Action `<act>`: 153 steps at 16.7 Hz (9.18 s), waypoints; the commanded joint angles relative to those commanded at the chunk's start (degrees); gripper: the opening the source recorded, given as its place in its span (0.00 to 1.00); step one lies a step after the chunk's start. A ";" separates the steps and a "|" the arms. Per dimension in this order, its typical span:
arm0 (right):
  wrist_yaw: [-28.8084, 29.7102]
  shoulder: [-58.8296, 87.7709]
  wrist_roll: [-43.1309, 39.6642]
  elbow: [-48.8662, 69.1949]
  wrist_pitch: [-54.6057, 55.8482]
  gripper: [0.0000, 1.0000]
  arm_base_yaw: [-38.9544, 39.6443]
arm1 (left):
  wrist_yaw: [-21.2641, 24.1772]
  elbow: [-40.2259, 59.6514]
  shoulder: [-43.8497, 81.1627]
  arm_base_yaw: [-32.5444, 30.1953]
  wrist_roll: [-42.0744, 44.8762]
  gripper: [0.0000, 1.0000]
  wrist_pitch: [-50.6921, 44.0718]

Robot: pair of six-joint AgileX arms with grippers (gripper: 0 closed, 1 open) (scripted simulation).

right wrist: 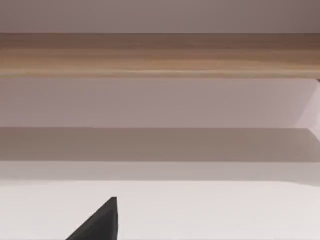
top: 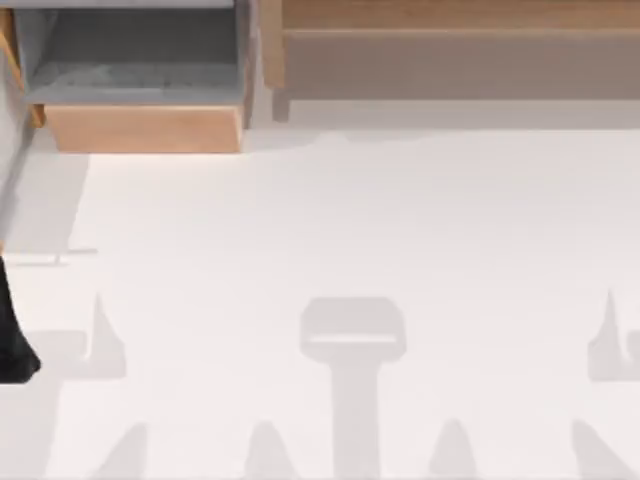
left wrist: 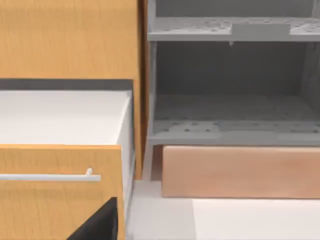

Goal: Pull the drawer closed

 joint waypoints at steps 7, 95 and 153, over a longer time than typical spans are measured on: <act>0.00 0.00 0.00 0.00 0.00 1.00 0.00 | -6.78 5.55 9.52 -6.54 0.34 1.00 6.49; 0.00 0.00 0.00 0.00 0.00 1.00 0.00 | 39.65 30.41 116.79 37.44 90.91 0.00 84.64; 0.00 0.00 0.00 0.00 0.00 1.00 0.00 | 24.55 71.87 135.28 22.65 89.98 1.00 61.57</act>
